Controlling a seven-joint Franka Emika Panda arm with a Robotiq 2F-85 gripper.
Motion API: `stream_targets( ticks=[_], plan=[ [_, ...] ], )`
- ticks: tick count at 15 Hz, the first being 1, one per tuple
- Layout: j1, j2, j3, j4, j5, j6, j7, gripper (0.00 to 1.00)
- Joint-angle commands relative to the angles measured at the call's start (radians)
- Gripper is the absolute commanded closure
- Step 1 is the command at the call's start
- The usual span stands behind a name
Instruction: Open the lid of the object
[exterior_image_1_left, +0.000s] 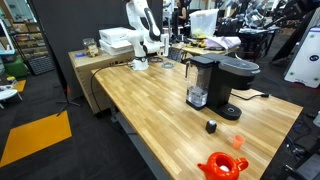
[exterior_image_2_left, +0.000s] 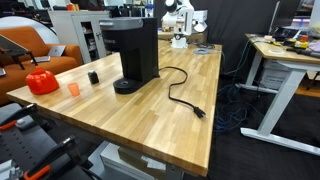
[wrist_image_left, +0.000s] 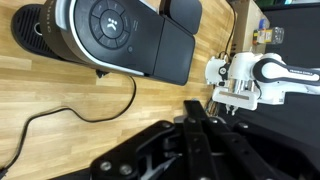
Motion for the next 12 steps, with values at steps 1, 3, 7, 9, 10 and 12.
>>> stream_targets(
  ticks=[1,3,7,9,10,12],
  plan=[
    [-0.006,-0.065,0.005,-0.067,0.027,0.01,-0.008,1.0],
    [-0.005,-0.094,0.007,-0.113,0.026,-0.013,-0.005,1.0],
    [-0.014,-0.143,0.037,-0.216,-0.007,-0.012,0.005,1.0],
    [-0.012,-0.161,0.046,-0.248,-0.01,-0.011,0.008,1.0],
    [-0.013,-0.168,0.051,-0.256,-0.014,-0.009,0.011,1.0],
    [-0.013,-0.182,0.059,-0.267,-0.02,-0.004,0.012,1.0]
  ],
)
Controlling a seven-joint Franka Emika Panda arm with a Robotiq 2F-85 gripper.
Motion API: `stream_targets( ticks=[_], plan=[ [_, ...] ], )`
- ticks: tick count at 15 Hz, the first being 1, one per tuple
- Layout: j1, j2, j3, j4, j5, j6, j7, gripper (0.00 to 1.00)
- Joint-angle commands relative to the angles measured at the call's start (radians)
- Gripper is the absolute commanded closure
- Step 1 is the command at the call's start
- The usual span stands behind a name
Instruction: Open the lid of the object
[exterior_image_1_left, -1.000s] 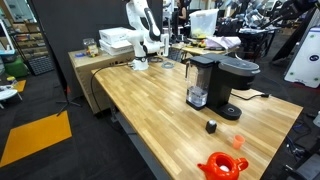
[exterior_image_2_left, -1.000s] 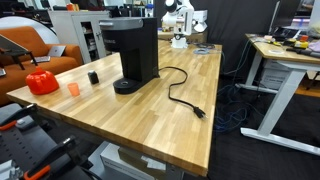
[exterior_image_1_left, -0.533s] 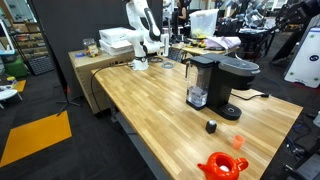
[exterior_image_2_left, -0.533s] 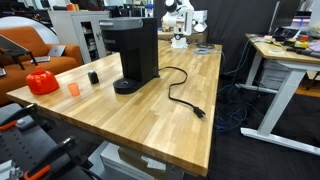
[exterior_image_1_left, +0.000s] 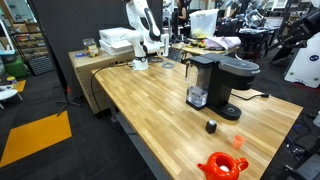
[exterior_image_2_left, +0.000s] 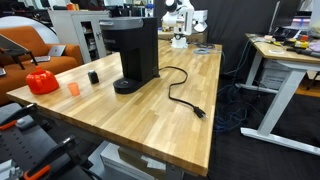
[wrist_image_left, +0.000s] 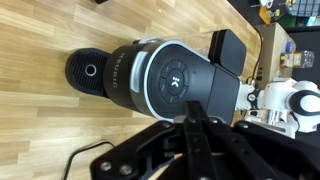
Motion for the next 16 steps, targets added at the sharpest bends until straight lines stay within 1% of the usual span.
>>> stream_targets(
  ticks=[1,6,11,16],
  plan=[
    [-0.015,-0.038,0.019,-0.022,-0.017,0.003,0.011,1.0],
    [-0.007,-0.012,0.016,-0.031,-0.006,0.017,0.004,1.0],
    [-0.009,0.023,0.029,-0.058,-0.023,0.034,0.004,1.0],
    [-0.008,0.049,0.035,-0.06,-0.047,0.037,0.007,1.0]
  ],
)
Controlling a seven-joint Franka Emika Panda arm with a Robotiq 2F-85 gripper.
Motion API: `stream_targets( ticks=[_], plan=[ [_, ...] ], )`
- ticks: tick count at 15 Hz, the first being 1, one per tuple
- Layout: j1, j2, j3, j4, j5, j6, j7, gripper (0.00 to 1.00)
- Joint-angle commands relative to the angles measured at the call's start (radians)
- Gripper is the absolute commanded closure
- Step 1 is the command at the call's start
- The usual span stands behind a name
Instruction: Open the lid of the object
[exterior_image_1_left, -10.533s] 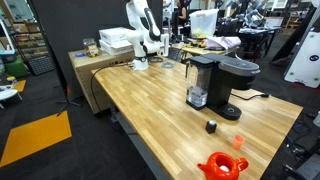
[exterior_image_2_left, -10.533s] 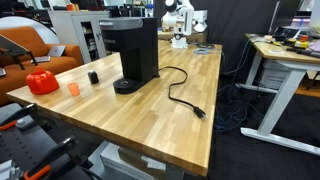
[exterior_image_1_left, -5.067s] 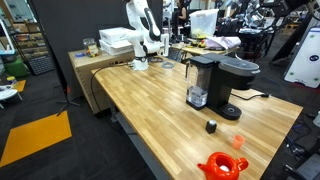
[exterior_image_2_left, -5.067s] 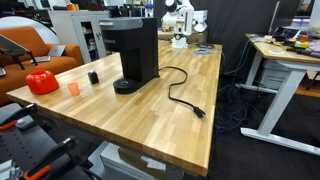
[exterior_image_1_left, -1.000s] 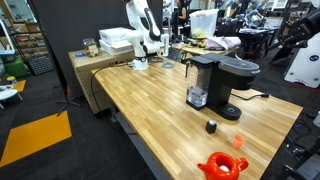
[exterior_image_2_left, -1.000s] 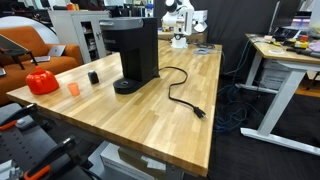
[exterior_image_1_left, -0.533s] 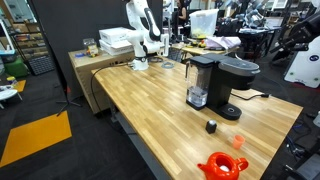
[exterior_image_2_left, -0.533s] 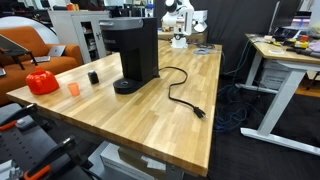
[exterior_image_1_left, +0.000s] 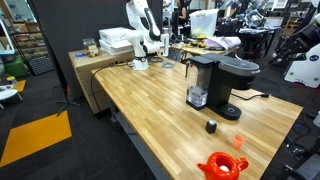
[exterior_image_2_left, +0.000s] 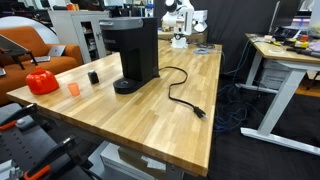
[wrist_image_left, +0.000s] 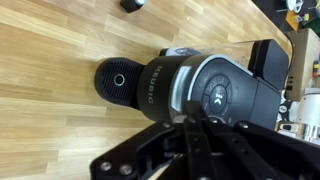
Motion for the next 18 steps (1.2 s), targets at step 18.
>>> stream_targets(
  ticks=[18],
  plan=[
    [0.041,0.116,-0.009,0.039,-0.002,-0.008,-0.025,1.0]
  ],
)
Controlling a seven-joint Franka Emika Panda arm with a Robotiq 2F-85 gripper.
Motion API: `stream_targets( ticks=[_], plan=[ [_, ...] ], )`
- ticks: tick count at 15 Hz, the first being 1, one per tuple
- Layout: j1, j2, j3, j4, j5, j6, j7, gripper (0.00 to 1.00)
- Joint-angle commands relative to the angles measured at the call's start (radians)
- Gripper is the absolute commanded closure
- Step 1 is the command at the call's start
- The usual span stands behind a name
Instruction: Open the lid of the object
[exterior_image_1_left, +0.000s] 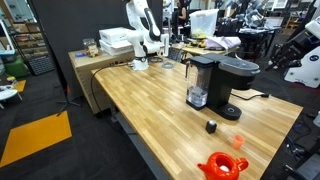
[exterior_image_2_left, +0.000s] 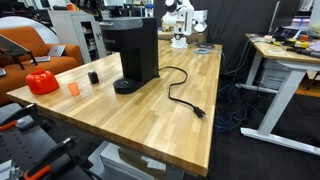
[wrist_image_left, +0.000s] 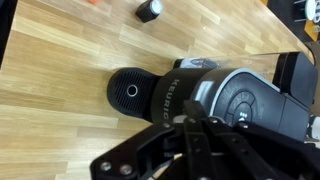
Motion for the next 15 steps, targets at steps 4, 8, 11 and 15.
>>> stream_targets(
  ticks=[4,8,11,15],
  plan=[
    [0.021,0.084,-0.007,0.054,0.016,-0.009,-0.035,1.0],
    [0.033,0.128,-0.002,0.076,0.014,-0.007,-0.037,1.0],
    [0.027,0.122,-0.003,0.069,0.005,-0.01,-0.035,1.0],
    [0.017,0.116,-0.011,0.064,-0.004,-0.015,-0.035,1.0]
  ],
)
